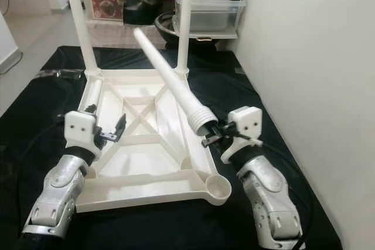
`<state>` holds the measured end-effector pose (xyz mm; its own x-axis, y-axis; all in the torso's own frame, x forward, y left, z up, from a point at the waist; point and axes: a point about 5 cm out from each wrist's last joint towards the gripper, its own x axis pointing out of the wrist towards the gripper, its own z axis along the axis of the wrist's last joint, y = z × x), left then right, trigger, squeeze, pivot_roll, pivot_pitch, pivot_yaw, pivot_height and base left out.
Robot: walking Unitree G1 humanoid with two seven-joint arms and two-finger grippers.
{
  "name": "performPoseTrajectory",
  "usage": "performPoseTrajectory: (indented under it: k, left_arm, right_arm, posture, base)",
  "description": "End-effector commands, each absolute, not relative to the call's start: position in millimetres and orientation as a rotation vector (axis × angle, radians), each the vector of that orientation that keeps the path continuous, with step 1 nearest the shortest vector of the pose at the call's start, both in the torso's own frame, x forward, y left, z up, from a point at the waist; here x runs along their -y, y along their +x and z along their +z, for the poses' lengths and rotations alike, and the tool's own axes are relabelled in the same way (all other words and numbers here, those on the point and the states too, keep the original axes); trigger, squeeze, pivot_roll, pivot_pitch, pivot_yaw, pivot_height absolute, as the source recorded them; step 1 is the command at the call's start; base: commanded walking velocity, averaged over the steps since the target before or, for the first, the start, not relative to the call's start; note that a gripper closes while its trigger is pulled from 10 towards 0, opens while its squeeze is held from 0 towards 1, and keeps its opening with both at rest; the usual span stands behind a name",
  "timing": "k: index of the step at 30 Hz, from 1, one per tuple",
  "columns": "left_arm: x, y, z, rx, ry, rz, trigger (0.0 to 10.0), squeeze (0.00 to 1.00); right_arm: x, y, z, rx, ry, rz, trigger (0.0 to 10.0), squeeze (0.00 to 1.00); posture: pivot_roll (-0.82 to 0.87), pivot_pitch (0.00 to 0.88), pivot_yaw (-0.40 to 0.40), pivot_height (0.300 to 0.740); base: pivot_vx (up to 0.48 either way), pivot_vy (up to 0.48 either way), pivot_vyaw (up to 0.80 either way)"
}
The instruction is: Building children table
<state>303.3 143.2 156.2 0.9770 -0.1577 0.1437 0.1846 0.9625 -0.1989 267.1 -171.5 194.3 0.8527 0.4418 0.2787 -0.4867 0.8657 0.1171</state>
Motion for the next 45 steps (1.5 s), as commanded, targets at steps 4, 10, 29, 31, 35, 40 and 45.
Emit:
performPoseTrajectory:
  k: [4, 10, 29, 31, 35, 40, 45]
  left_arm:
    - [-129, 297, 164, 0.1, -0.448, -0.358, 10.0, 0.0]
    - [-113, 282, 169, 0.051, -0.71, -0.597, 10.0, 0.0]
    - [-130, 286, 183, 0.012, -1.174, -0.732, 10.0, 0.0]
    - [-131, 286, 185, 0.02, -1.175, -0.739, 10.0, 0.0]
    - [-148, 286, 188, 0.043, -1.163, -0.695, 10.0, 0.0]
    - [-179, 290, 190, 0.09, -1.157, -0.591, 10.0, 0.0]
    - [-201, 295, 191, 0.123, -1.151, -0.498, 10.0, 0.0]
  right_arm:
    - [163, 263, 195, 0.251, 0.269, 0.581, 0.0, 0.0]
    - [155, 262, 184, 0.219, 0.356, 0.644, 0.0, 0.0]
    - [149, 211, 151, -0.055, 0.421, 1.145, 0.0, 0.0]
    - [151, 211, 149, -0.068, 0.41, 1.142, 0.0, 0.0]
    - [162, 210, 144, -0.106, 0.4, 1.134, 0.0, 0.0]
    - [180, 209, 140, -0.145, 0.38, 1.114, 0.0, 0.0]
    - [184, 210, 141, -0.145, 0.372, 1.109, 0.0, 0.0]
  posture:
    - [0.07, 0.0, -0.076, 0.74]
    - [0.07, 0.0, -0.07, 0.74]
    - [0.06, 0.0, -0.067, 0.74]
    - [0.06, 0.0, -0.067, 0.74]
    - [0.07, 0.0, -0.073, 0.74]
    - [0.07, 0.0, -0.075, 0.74]
    - [0.07, 0.0, -0.076, 0.74]
  base:
    - [0.0, 0.0, 0.0]
    - [0.0, 0.0, 0.0]
    - [0.0, 0.0, 0.0]
    - [0.0, 0.0, 0.0]
    - [0.0, 0.0, 0.0]
    - [0.0, 0.0, 0.0]
    - [0.0, 0.0, 0.0]
